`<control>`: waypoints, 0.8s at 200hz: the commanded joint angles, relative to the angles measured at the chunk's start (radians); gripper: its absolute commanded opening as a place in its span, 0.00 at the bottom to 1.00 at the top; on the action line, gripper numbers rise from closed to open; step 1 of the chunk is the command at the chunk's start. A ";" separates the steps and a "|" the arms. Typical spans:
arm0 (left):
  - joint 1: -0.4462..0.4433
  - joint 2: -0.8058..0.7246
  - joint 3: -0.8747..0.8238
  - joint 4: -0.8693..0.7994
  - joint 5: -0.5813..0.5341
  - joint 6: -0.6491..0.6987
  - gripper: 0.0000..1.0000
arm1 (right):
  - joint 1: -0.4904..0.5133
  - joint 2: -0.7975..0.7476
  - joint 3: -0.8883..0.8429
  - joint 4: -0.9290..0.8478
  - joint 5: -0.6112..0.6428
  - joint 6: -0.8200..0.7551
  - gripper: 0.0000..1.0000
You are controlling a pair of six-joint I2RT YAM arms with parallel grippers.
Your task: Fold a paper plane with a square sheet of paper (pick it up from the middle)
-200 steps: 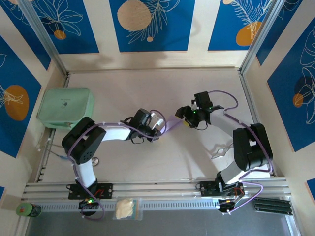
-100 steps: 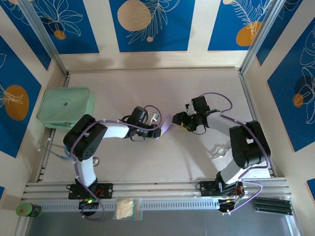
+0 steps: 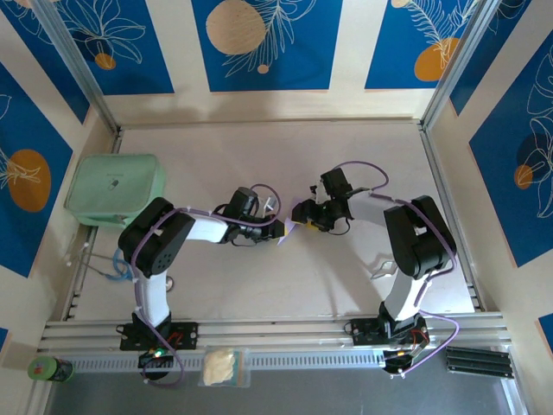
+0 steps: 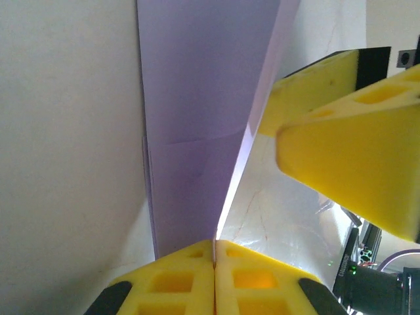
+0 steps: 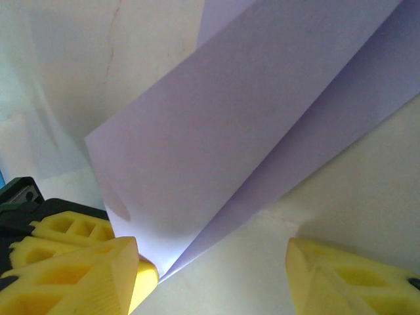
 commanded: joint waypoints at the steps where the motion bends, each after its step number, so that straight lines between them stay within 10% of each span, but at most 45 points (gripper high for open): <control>1: 0.011 0.027 -0.017 0.030 0.031 -0.031 0.09 | 0.010 0.024 0.027 -0.025 -0.001 -0.018 0.60; 160: 0.021 0.064 -0.048 0.094 0.039 -0.109 0.12 | 0.039 0.178 0.141 -0.181 0.159 0.049 0.54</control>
